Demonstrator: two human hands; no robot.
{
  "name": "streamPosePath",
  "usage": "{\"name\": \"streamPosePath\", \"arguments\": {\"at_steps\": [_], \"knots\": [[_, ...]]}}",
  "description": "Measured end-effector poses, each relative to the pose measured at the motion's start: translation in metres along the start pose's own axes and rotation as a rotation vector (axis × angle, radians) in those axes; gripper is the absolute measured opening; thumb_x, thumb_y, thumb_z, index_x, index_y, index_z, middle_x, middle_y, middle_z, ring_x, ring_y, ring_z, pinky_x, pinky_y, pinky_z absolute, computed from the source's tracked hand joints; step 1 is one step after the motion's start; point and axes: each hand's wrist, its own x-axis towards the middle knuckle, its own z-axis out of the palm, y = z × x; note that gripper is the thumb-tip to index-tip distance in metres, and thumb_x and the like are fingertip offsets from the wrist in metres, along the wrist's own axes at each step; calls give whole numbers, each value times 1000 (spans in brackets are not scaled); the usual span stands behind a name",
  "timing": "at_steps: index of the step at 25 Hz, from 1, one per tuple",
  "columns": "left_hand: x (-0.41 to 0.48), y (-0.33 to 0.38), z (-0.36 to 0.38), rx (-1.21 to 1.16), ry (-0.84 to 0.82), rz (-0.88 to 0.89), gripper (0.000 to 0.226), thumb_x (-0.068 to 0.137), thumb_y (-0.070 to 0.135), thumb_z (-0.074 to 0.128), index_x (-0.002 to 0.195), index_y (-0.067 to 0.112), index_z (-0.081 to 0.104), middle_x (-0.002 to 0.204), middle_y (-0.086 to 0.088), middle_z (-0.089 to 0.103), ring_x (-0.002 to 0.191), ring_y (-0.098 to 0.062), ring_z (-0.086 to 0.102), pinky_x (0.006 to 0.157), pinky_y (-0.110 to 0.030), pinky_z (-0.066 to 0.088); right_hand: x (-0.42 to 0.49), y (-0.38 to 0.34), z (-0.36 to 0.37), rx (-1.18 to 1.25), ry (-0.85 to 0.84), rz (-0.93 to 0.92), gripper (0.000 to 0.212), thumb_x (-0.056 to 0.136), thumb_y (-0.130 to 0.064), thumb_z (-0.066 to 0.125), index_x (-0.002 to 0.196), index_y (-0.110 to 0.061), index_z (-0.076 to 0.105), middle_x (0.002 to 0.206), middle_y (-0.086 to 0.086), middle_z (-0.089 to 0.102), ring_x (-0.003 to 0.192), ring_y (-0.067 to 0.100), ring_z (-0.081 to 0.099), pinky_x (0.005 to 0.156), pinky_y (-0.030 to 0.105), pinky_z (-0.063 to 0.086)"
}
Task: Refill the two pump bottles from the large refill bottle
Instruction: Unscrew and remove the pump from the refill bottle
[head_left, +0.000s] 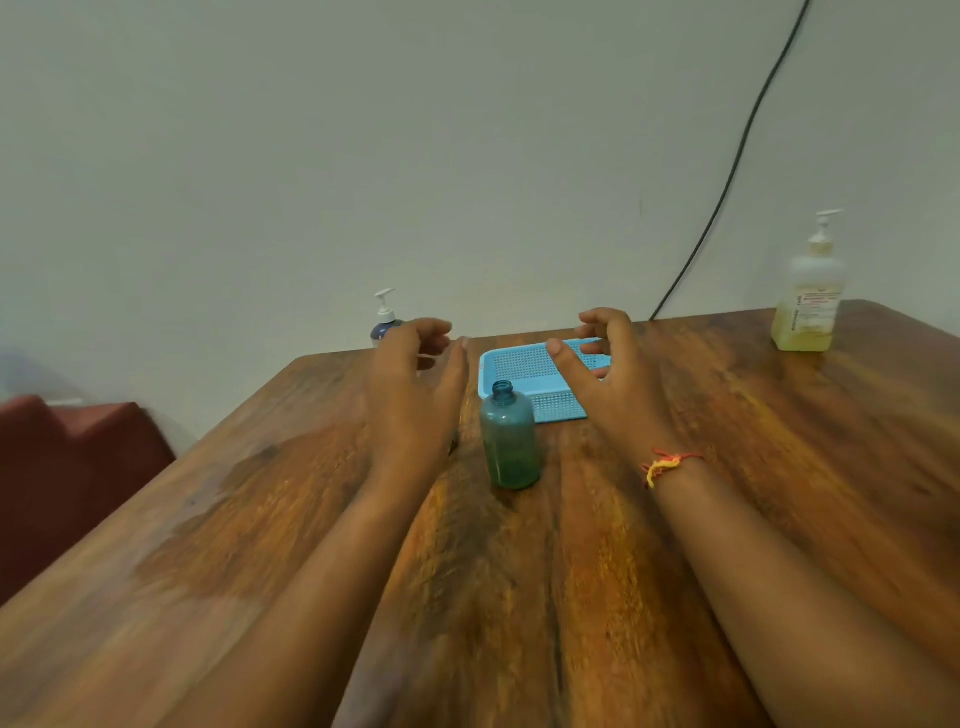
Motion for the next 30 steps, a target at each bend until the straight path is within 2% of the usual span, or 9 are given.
{"name": "streamPosePath", "arguments": {"at_steps": [5,9,12,15,18,21,23,27,30], "knots": [[-14,63,79,-129,-272,8,20,93,31,71,108,26,61,103,8,65,95,-7,63,80,-16,53,8,22,-63,-212,176,44,56,87,-60,67,128,-25,50,120,-5,60,108,11,57,83,25,54],[-26,73,176,-213,-505,-155,15,90,30,74,95,26,61,92,11,66,86,-2,62,77,-19,49,15,74,-135,-390,274,261,60,83,-63,67,124,-22,53,125,2,58,111,22,59,89,37,53],[-30,73,242,-171,-641,-244,23,89,32,75,105,21,62,100,7,65,92,-7,62,81,-20,50,22,108,-178,-438,280,410,64,83,-62,66,129,-19,52,132,8,56,113,28,60,90,38,51],[-32,75,302,-157,-724,-289,35,88,38,77,111,18,59,107,5,63,98,-12,61,76,-19,49,27,132,-208,-423,260,485,69,84,-61,66,136,-19,50,138,9,53,121,29,56,96,42,51],[-31,80,362,-112,-770,-315,51,87,43,76,124,14,57,117,-1,63,105,-16,59,85,-27,52,30,160,-224,-384,280,511,68,83,-63,67,135,-23,51,139,6,53,121,27,56,96,42,52],[-21,86,406,-76,-784,-353,61,87,46,75,132,10,54,123,-5,61,110,-20,58,83,-28,46,31,166,-227,-323,327,485,59,84,-61,67,129,-26,54,134,3,56,119,23,56,94,39,52],[-18,92,434,-114,-782,-377,66,85,41,79,134,7,52,130,-10,61,121,-26,59,88,-30,48,32,169,-229,-302,379,468,54,85,-59,66,126,-26,55,130,1,59,116,20,57,92,37,52],[-22,93,489,-220,-709,-442,58,82,24,84,129,7,55,134,-13,64,125,-30,62,96,-34,54,30,181,-235,-270,483,494,51,88,-56,66,128,-26,55,130,-2,61,116,17,59,89,31,49],[-22,90,522,-193,-590,-474,73,72,37,90,127,10,51,130,-11,59,125,-32,58,98,-47,56,32,184,-238,-243,529,507,50,90,-52,65,131,-26,54,134,-3,59,118,13,58,87,27,45]]}}
